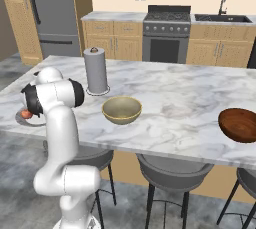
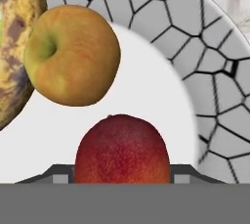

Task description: Take the fruits from the plate on the dining counter and place two fruits in each bowl.

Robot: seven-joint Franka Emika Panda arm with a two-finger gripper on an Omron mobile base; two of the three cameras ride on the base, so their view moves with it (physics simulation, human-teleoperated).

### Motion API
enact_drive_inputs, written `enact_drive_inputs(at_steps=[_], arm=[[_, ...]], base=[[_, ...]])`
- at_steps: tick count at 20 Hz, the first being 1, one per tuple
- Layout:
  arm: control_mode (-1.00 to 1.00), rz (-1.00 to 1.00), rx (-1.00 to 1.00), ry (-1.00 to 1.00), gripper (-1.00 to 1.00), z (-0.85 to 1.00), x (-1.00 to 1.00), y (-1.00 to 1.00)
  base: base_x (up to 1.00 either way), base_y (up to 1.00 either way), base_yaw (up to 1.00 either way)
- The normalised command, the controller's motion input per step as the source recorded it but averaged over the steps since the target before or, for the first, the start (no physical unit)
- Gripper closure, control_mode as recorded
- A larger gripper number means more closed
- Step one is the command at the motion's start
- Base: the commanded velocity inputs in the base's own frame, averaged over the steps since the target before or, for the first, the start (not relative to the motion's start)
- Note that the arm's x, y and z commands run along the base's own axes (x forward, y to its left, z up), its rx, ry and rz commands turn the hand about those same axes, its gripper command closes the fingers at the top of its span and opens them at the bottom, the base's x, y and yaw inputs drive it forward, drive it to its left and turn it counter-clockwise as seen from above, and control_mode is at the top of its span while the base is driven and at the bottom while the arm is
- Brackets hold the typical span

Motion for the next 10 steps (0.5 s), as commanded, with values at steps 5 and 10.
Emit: enact_drive_inputs(at_steps=[5, 10], arm=[[-1.0, 0.0, 0.0, -0.03, 1.0, 0.0, 0.0, 0.0], [-1.0, 0.0, 0.0, -0.07, 1.0, 0.24, -0.02, -0.02]], base=[[0.0, 0.0, 0.0], [0.0, 0.0, 0.0]])
